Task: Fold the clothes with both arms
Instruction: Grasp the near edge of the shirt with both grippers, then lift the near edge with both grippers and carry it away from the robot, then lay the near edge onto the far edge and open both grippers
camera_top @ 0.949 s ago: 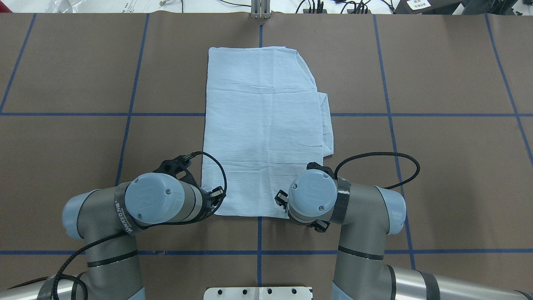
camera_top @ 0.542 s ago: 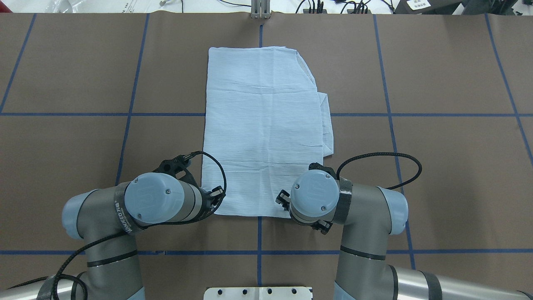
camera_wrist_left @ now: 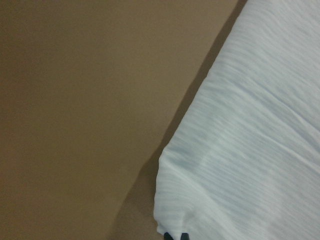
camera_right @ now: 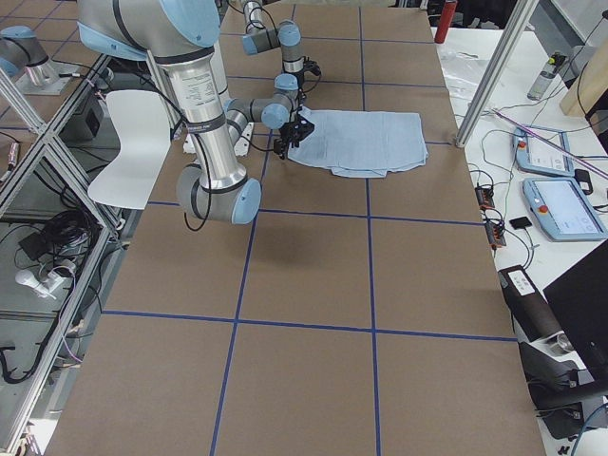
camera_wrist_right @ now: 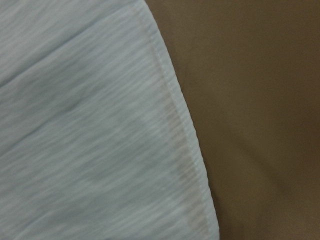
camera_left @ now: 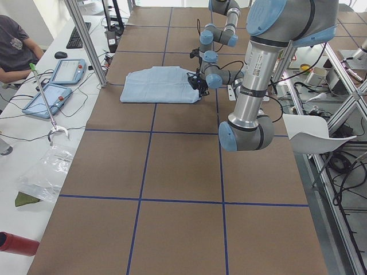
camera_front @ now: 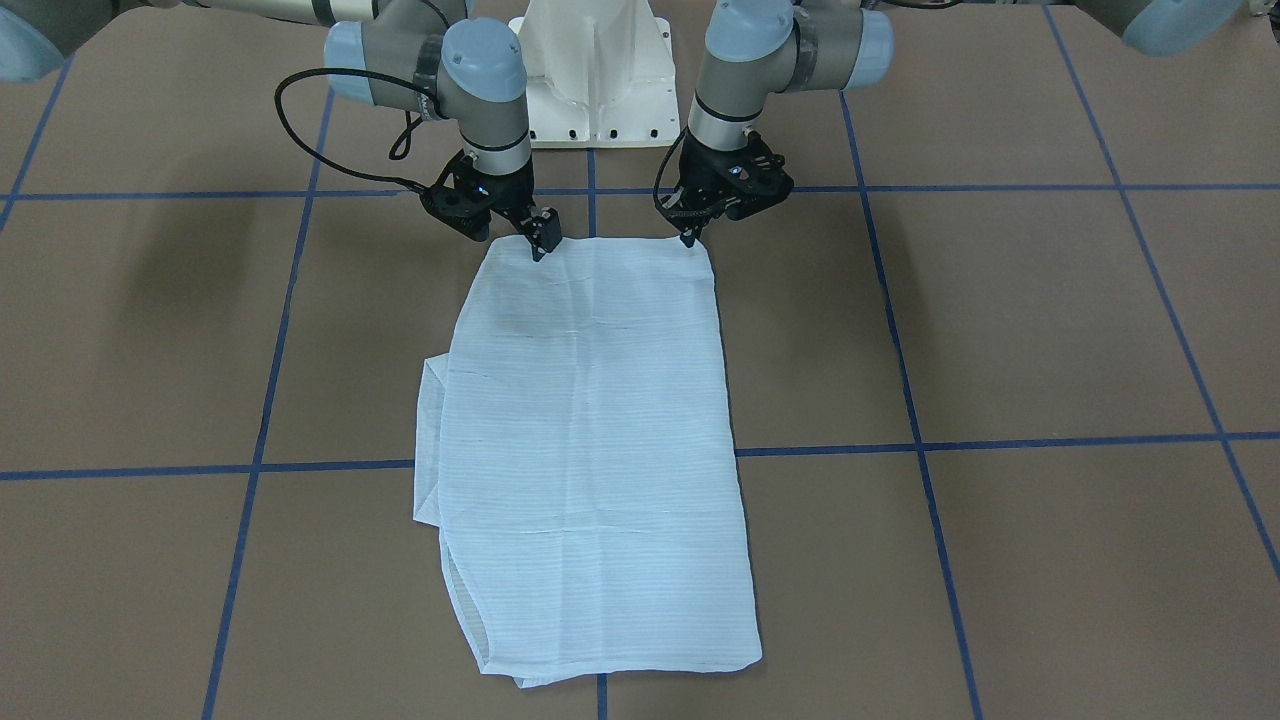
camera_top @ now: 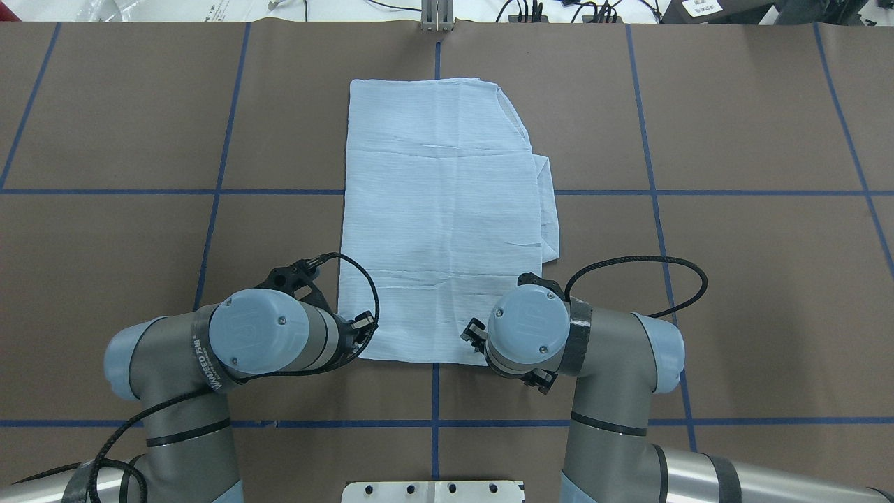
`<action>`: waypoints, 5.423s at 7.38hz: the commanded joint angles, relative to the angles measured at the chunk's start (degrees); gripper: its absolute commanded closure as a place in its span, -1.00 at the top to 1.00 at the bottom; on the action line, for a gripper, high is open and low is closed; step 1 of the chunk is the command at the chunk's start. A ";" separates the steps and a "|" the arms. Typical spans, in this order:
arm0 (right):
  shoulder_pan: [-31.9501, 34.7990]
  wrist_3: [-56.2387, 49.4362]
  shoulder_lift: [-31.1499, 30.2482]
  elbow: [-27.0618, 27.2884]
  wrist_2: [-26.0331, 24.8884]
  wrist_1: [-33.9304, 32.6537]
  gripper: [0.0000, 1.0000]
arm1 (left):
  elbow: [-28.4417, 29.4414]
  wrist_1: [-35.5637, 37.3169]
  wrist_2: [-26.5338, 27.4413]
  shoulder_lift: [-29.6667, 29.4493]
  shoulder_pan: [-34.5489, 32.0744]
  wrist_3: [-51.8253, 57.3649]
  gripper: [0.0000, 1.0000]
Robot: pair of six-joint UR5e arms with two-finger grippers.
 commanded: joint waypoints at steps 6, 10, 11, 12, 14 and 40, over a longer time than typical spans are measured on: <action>0.00 -0.07 -0.39 -0.12 0.22 0.62 0.38 | 0.20 -0.07 -0.04 -0.09 0.08 0.00 -1.00; 0.00 -0.07 -0.39 -0.03 0.31 0.71 -0.14 | 0.28 -0.07 -0.04 -0.09 0.08 0.00 -1.00; 0.00 -0.07 -0.30 -0.03 0.31 0.71 -0.33 | 0.46 -0.07 -0.04 -0.09 0.08 0.00 -1.00; 0.00 -0.07 -0.30 0.06 0.31 0.62 -0.45 | 0.55 -0.07 -0.04 -0.09 0.08 0.00 -1.00; 0.26 -0.07 -0.12 0.15 0.74 0.62 -0.72 | 0.55 -0.07 -0.04 -0.09 0.08 -0.09 -1.00; 21.07 -6.47 0.48 11.94 24.12 0.01 -1.00 | -15.40 18.50 -11.28 -4.64 -10.80 12.92 -1.00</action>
